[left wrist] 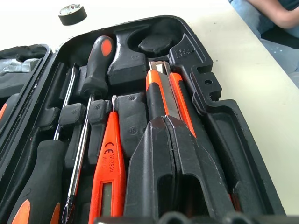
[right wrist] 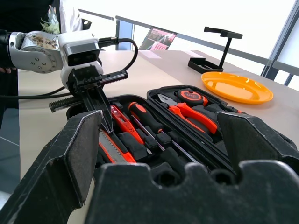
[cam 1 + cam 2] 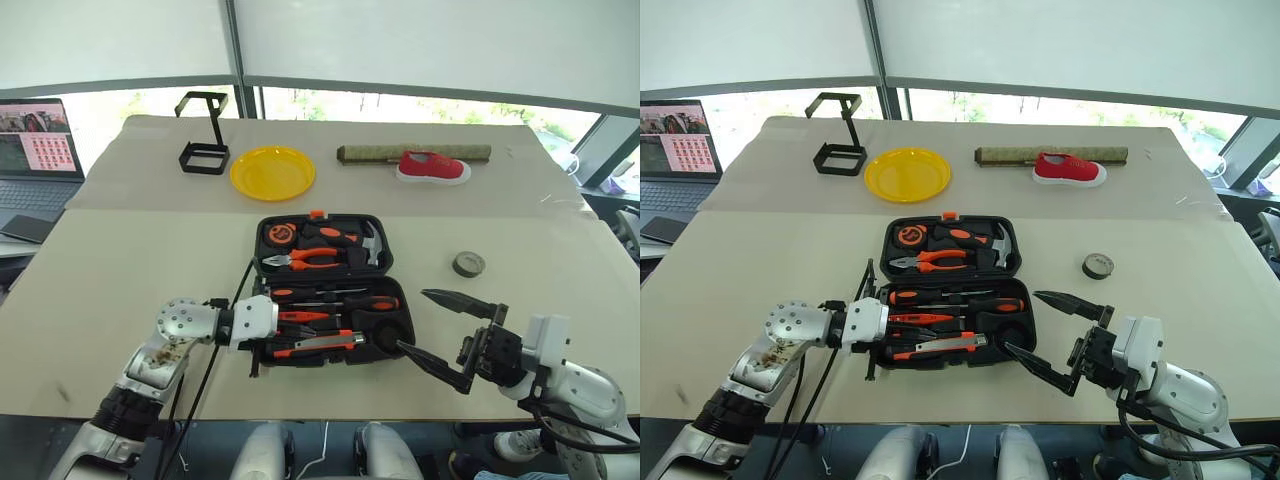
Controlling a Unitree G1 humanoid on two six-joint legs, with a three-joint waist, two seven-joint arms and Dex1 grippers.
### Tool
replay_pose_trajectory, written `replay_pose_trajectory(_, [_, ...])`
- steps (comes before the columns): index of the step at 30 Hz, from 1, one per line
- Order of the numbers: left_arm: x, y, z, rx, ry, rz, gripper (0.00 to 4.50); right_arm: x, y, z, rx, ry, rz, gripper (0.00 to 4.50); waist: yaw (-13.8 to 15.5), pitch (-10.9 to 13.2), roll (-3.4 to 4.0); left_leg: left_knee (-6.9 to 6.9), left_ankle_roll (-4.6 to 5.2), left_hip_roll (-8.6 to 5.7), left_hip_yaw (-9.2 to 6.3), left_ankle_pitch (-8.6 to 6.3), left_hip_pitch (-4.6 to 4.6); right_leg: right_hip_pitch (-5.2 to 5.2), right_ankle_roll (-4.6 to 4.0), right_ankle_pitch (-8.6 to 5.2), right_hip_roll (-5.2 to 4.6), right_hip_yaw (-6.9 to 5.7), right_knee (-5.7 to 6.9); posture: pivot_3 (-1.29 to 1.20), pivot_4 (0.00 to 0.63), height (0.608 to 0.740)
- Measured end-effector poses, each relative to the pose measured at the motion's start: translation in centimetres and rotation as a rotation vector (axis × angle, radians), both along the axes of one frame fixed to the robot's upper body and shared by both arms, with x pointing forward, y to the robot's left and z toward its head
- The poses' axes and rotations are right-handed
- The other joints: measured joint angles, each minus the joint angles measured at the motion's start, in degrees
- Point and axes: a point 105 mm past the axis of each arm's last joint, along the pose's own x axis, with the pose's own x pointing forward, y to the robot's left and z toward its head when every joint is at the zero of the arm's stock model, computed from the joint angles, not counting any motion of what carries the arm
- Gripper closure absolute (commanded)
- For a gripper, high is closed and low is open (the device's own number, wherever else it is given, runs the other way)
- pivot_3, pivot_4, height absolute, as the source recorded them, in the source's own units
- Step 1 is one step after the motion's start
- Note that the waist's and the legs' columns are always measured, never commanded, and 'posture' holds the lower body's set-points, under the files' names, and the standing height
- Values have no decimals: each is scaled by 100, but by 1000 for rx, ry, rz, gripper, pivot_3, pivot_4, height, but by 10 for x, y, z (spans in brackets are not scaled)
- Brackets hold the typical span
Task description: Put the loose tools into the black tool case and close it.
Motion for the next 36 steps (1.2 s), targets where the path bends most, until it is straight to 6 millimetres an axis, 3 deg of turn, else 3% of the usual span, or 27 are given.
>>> replay_pose_trajectory(7, [-3, -3, -11, 108, 67, -5, 4445, 0, 0, 0, -1, 0, -2, 0, -23, -83, 59, -11, 3, 2, 3, -4, 37, 30, -2, -6, 7, 3, -5, 0, 150, 740])
replay_pose_trajectory(14, [3, -8, -7, -17, 108, 41, 4445, 0, -6, -1, -4, 9, -42, 0, 25, -87, 64, -9, 3, 3, 2, -4, 55, 53, 1, -54, -9, 4, -11, 0, 150, 740])
replay_pose_trajectory(17, [11, 4, 4, -127, 149, 112, 3825, -2, -23, -3, -30, 33, -118, 0, 10, -78, 51, -7, 3, 3, 1, -3, 3, -1, -1, -12, -7, 4, 0, 0, 150, 740])
replay_pose_trajectory(20, [25, 26, 21, -220, 173, 228, 2793, -9, -44, -8, -49, 68, -216, 0, -6, -74, 45, -9, 3, 4, -3, -3, -10, -14, -6, -15, -2, -2, 4, 0, 150, 740])
replay_pose_trajectory(25, [27, 73, 78, -440, 134, 255, 1092, -27, -97, -32, -34, 131, -496, 0, -20, -67, 35, -11, 3, 3, -4, -10, -11, -12, -1, -21, -8, -6, -7, 0, 150, 740])
replay_pose_trajectory(27, [26, 88, 92, -499, 118, 262, 194, -32, -113, -40, -17, 147, -592, 0, -27, -66, 36, -10, 3, 2, -1, -10, -9, -10, 0, -21, -10, -2, -10, 0, 150, 740])
replay_pose_trajectory(32, [21, 108, 98, -591, 136, 284, 60, -26, -130, -49, 12, 156, -711, 0, -58, -62, 38, -11, 2, 3, 0, -10, -5, -12, -4, -23, -9, 3, -7, 0, 150, 740])
replay_pose_trajectory(36, [16, 107, 94, -580, 158, 255, 60, 5, -133, -32, 6, 126, -714, 0, -82, -59, 35, -10, 1, 3, 2, -10, -5, -13, -10, -21, -9, 6, -6, 0, 150, 740])
